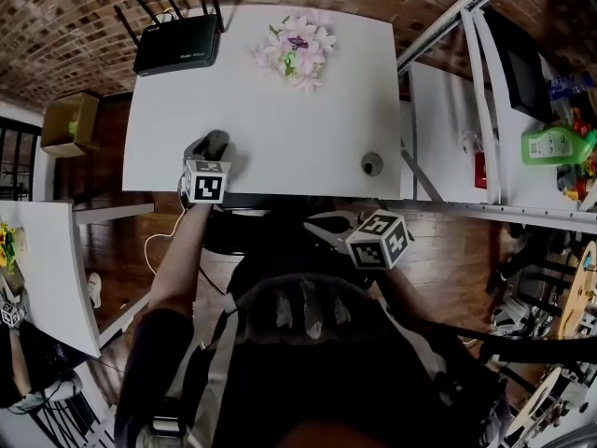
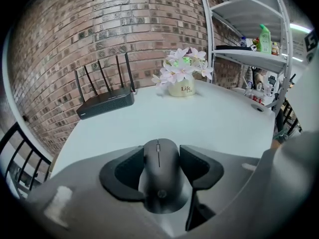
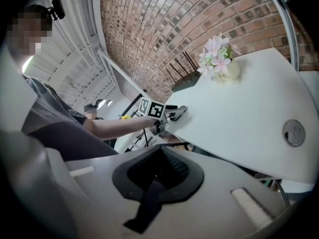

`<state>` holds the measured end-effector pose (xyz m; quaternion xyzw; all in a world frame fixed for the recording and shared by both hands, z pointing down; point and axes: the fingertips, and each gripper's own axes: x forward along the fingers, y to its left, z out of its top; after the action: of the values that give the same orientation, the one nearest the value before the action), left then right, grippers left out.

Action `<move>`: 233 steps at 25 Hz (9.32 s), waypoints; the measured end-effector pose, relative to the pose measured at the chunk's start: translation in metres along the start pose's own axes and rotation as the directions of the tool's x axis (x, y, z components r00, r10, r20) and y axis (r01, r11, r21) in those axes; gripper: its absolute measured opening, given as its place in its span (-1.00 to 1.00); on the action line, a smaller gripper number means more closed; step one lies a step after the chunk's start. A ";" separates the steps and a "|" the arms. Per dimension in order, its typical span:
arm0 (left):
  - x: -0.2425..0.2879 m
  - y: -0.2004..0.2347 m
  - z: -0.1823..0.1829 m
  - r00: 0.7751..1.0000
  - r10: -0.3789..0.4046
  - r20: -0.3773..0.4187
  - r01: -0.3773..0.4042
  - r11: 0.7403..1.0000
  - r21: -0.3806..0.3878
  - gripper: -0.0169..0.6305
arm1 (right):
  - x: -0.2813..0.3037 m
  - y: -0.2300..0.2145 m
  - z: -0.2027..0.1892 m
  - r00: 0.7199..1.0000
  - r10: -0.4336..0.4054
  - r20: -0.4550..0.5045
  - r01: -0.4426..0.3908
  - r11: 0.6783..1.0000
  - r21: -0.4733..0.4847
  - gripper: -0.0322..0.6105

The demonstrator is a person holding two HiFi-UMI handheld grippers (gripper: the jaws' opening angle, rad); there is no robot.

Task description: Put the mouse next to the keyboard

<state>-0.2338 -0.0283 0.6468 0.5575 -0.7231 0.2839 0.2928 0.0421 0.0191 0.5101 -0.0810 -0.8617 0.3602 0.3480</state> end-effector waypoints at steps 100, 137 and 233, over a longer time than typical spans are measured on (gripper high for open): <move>-0.047 0.232 -0.079 0.984 0.168 -0.054 -0.174 0.973 -0.154 -0.22 | 0.123 0.092 0.104 0.995 0.092 0.040 -0.086 0.988 -0.130 -0.89; -0.049 0.235 -0.083 0.977 0.206 -0.056 -0.212 0.964 -0.160 -0.23 | 0.111 0.084 0.087 0.997 0.063 0.050 -0.057 0.993 -0.106 -0.89; -0.012 0.006 -0.011 0.981 0.054 -0.186 -0.078 0.989 -0.124 -0.25 | -0.052 -0.013 0.032 0.983 0.139 0.118 -0.127 0.986 -0.105 -0.89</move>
<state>-0.2356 -0.0114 0.6448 0.4845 -0.7284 0.2952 0.3840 0.0615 -0.0290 0.4748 -0.1326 -0.8910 0.3447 0.2641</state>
